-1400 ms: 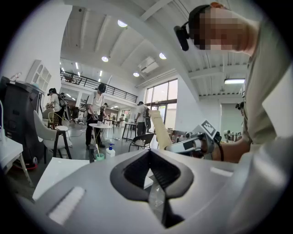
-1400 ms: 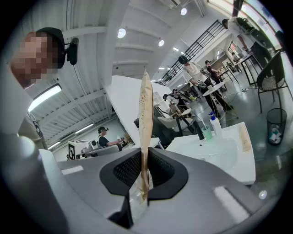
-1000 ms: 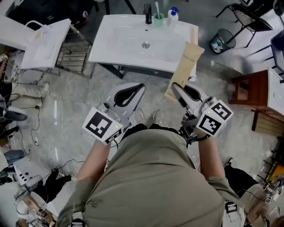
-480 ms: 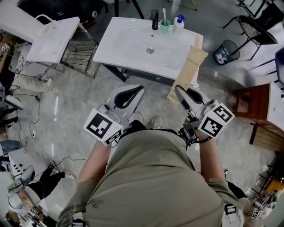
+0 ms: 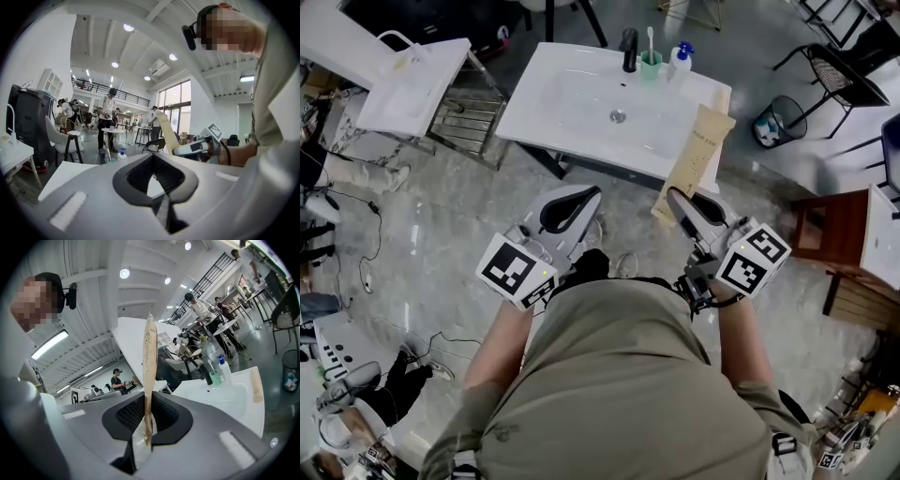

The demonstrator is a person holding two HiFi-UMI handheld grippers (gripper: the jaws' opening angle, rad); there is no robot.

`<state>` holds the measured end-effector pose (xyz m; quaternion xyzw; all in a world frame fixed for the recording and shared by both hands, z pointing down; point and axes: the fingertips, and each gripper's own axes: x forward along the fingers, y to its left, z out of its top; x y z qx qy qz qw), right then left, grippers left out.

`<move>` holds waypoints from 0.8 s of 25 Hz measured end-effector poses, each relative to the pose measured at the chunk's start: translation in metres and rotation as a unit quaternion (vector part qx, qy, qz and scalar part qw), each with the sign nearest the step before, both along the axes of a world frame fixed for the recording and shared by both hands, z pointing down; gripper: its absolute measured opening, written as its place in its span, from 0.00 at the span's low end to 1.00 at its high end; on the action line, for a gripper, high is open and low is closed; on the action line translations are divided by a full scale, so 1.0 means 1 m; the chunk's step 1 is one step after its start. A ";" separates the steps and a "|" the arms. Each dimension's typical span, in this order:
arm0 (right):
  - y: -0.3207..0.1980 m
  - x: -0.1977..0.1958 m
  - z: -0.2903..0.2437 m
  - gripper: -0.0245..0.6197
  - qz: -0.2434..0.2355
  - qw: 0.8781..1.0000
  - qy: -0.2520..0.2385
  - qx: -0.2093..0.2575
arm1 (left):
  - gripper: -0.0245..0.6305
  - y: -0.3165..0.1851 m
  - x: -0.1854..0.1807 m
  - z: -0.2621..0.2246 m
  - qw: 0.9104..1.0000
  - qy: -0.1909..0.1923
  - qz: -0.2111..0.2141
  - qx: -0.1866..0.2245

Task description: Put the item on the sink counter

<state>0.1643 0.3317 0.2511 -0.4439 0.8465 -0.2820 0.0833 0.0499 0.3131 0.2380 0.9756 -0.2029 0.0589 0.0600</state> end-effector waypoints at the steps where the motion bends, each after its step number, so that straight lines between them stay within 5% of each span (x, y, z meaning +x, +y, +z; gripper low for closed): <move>1: -0.002 0.001 0.000 0.11 0.000 1.000 0.000 0.000 | 0.05 -0.002 0.001 0.000 1.000 0.000 0.000 0.000; 20: -0.089 -0.009 0.011 0.11 0.009 1.000 0.002 -0.019 | 0.05 -0.093 -0.013 0.017 1.000 0.001 0.002 -0.023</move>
